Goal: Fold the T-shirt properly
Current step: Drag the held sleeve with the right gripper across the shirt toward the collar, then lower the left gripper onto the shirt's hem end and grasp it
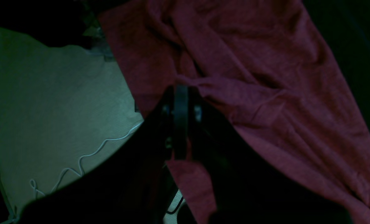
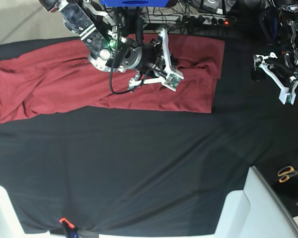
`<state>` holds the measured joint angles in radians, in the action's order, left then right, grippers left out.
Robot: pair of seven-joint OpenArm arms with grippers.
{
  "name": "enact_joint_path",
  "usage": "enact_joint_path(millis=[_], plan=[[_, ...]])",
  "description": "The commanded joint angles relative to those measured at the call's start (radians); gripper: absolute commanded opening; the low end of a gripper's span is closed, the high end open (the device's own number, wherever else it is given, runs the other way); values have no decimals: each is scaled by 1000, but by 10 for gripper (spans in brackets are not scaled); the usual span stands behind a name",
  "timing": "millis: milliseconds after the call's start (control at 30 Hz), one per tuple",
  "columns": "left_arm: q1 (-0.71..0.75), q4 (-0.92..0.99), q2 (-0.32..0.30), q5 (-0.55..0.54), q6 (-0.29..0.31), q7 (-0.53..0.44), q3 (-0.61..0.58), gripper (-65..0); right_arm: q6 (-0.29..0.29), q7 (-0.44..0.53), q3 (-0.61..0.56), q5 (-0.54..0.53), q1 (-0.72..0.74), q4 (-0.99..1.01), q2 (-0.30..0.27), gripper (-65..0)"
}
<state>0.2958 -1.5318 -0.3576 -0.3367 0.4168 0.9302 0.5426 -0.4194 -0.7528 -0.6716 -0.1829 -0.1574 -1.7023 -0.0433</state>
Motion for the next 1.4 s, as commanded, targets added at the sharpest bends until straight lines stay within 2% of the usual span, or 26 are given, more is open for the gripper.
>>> enact_joint_path(millis=[0, 233, 300, 400, 500, 567, 600, 667, 800, 933, 1033, 1167, 1367], plan=[[-7, -16, -19, -2, -3, -13, 7, -51, -5, 20, -3, -14, 25, -20, 12, -650], [-7, -16, -19, -9, -3, -13, 7, -51, -2, 20, -1, -16, 61, 20, 15, -641], [-7, -16, -19, -9, -3, -15, 7, -51, -2, 16, -1, -16, 61, 14, 15, -614], [-8, -16, -18, -11, -3, -15, 7, -51, -2, 13, -1, -16, 61, 11, 15, -474], [-8, -16, -18, -14, 0, -15, 7, -49, -2, 13, 5, -16, 61, -5, 12, -264], [-8, -11, -18, -55, 46, -15, 10, -43, -2, 16, 10, -16, 57, -45, 6, -164], [-8, -3, -22, -88, 92, -15, 15, -43, -2, 13, 25, -14, 55, -71, 3, -149], [-8, 32, -28, -170, 193, -10, 18, -41, 0, 13, 95, -14, 43, -130, -13, -149], [0, 89, -18, -307, 281, -9, 9, -41, 1, 19, 323, -14, -15, -198, -11, -149], [-10, 213, 12, -439, 281, -13, 17, -39, -3, 19, 496, -16, -58, -201, -17, -149], [-59, 319, 18, -444, 281, -15, 7, -39, -5, 19, 566, -16, -94, -201, -17, -149], [-125, 426, 25, -444, 281, -17, -62, -39, -6, 19, 600, -16, -124, -201, -17, -149], [-168, 436, 48, -444, 281, -17, -184, -48, -6, 19, 600, -16, -135, -201, -17, -149]])
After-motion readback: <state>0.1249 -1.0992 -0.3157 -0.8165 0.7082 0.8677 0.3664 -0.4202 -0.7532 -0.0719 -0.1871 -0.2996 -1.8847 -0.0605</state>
